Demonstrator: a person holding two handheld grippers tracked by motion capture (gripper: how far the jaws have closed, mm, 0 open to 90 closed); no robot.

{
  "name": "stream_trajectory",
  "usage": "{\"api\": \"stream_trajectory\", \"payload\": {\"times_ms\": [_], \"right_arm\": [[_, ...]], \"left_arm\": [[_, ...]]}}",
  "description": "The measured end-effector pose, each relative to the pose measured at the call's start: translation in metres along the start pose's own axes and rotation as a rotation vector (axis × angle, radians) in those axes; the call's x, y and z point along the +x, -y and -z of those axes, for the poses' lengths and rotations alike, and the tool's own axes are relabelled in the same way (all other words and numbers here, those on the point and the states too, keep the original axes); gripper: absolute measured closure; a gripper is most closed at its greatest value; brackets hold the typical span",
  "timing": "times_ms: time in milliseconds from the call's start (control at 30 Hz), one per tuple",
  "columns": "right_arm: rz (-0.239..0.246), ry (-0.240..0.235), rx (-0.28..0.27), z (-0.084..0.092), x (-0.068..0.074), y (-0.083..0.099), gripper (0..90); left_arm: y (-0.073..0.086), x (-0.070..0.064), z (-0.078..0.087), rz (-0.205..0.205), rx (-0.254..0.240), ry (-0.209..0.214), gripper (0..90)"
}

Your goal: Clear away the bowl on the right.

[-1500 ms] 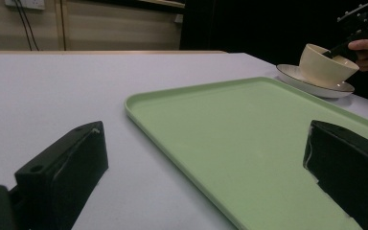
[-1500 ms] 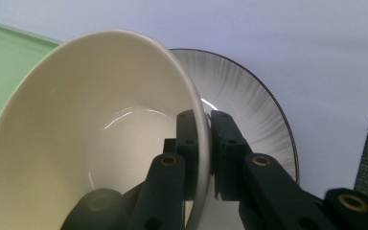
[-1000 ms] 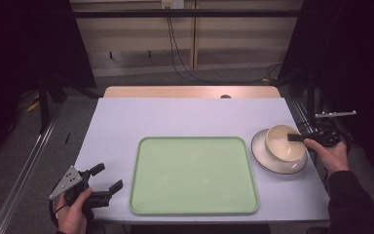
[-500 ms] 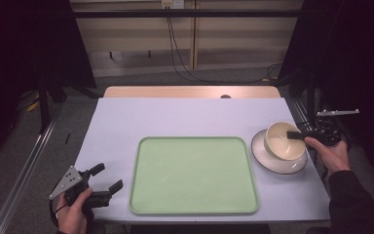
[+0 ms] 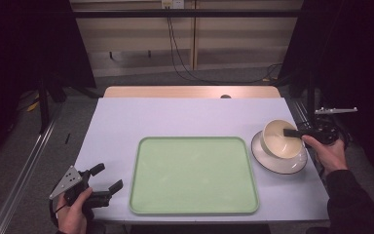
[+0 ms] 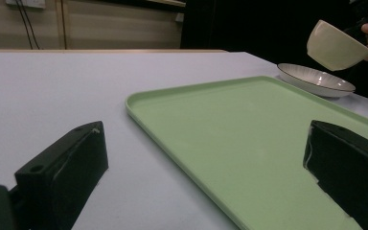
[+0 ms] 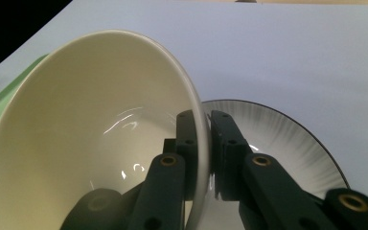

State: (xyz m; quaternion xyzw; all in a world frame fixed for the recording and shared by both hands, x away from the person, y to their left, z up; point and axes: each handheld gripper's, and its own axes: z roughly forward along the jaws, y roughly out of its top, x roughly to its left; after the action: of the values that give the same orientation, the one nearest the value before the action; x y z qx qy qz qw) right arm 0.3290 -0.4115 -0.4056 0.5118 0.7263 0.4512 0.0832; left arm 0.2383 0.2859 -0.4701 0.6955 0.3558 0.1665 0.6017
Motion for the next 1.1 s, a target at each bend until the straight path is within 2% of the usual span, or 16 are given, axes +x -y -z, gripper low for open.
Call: {"api": "stream_trajectory", "payload": {"times_ms": [267, 400, 833, 900, 1100], "right_arm": [[0.018, -0.016, 0.007, -0.004, 0.01, -0.006, 83.1], [0.019, -0.004, 0.003, -0.009, 0.014, -0.009, 83.1], [0.047, -0.037, 0.02, -0.023, 0.032, -0.022, 83.1], [0.049, -0.04, 0.024, -0.025, 0.034, -0.024, 83.0], [0.045, -0.047, 0.022, -0.03, 0.038, -0.029, 83.0]], "left_arm": [[0.0, 0.0, 0.0, 0.0, 0.0, -0.001, 1.4], [0.0, 0.0, 0.0, -0.005, 0.005, -0.001, 1.4], [0.0, 0.001, 0.0, -0.009, 0.005, -0.001, 1.4], [0.0, 0.001, 0.0, -0.02, 0.014, 0.001, 1.4], [0.0, 0.001, 0.0, -0.016, 0.013, 0.001, 1.4]]}}
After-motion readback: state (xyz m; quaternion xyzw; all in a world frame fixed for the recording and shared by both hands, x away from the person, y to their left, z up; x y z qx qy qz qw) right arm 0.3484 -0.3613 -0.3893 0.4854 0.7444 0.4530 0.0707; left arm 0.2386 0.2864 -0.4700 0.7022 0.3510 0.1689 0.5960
